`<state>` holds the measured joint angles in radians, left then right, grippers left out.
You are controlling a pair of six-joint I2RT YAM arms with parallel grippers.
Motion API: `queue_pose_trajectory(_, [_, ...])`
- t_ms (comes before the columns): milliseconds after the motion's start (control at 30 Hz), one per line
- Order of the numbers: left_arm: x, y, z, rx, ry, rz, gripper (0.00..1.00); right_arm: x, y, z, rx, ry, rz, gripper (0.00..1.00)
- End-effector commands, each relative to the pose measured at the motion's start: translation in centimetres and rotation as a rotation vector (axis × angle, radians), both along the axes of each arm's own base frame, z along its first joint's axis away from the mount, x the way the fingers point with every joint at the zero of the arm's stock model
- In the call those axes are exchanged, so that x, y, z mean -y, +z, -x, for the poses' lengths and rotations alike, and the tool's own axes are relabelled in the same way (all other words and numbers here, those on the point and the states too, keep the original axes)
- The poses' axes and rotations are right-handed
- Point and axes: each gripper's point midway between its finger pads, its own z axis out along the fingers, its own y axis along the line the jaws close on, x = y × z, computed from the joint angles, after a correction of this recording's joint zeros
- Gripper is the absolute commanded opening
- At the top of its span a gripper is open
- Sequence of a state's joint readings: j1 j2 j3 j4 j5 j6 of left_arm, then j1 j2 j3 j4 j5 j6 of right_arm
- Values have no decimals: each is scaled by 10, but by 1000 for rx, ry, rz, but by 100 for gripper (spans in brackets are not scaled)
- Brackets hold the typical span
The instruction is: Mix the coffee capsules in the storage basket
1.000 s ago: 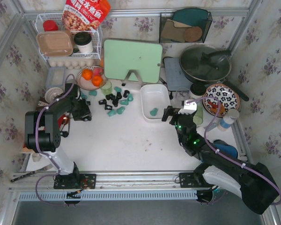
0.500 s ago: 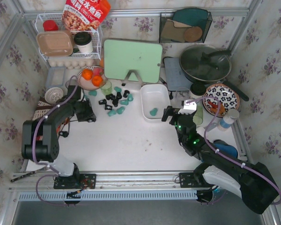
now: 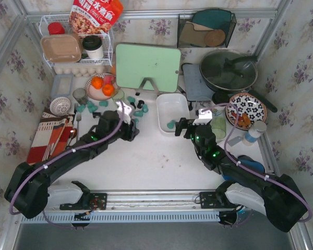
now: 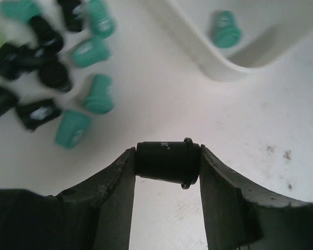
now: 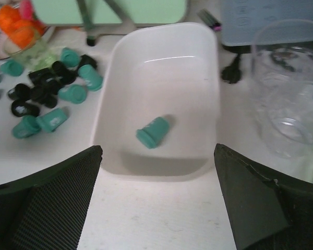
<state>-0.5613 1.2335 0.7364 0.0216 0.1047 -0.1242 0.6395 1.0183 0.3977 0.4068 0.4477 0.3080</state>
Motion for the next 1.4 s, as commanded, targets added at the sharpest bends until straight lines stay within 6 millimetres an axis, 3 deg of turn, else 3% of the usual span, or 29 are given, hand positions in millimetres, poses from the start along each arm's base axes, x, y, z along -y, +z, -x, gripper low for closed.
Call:
queue_pose_trajectory(0, [45,37,-4,371,-197,4,36,-38,8,2,-3,180,-40,95])
queue_pose_trajectory(200, [94,36,26,547,-425,-1,40,-61,5,5,-40,302,-39,90])
queue_pose_trajectory(400, [119,24,60,719,-691,-37,42,-85,10,17,-33,451,-64,84])
queue_pose_trajectory(700, [124,26,68,810,-763,-64,40,-114,26,43,13,680,-121,71])
queue_pose_trajectory(1367, [135,46,65,865,-754,-97,34,-125,16,47,-37,745,-116,59])
